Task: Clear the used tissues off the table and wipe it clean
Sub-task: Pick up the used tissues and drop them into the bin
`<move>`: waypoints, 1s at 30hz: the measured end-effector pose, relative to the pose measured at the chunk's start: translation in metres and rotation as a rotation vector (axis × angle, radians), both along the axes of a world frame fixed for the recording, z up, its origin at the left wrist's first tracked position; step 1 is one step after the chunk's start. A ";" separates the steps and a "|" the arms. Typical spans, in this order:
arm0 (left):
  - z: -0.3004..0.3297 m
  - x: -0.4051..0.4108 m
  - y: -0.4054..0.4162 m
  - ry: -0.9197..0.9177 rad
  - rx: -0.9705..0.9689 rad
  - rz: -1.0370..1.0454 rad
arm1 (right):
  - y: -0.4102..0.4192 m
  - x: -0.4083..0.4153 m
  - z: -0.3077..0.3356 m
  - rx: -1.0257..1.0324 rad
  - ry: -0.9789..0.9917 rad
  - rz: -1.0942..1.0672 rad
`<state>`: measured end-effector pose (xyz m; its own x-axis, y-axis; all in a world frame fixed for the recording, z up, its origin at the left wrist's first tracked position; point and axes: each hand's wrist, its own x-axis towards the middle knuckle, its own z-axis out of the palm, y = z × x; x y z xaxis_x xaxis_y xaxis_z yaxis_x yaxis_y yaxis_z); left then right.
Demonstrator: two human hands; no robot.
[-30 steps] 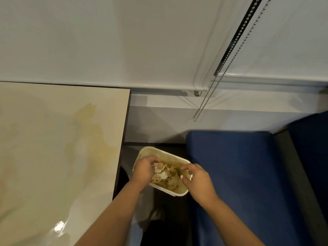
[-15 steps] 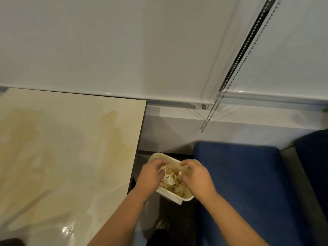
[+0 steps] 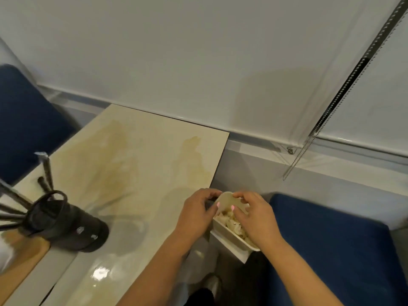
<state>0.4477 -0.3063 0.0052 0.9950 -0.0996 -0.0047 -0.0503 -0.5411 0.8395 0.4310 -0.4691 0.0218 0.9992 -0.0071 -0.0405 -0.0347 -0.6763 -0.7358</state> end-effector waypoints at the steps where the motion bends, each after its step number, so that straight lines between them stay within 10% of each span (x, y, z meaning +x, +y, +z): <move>1: 0.005 -0.008 0.009 -0.014 -0.007 0.030 | 0.008 -0.003 0.005 0.010 -0.013 0.023; 30: 0.070 -0.279 0.278 -0.181 -0.017 0.668 | 0.312 -0.176 0.072 0.297 -0.136 0.617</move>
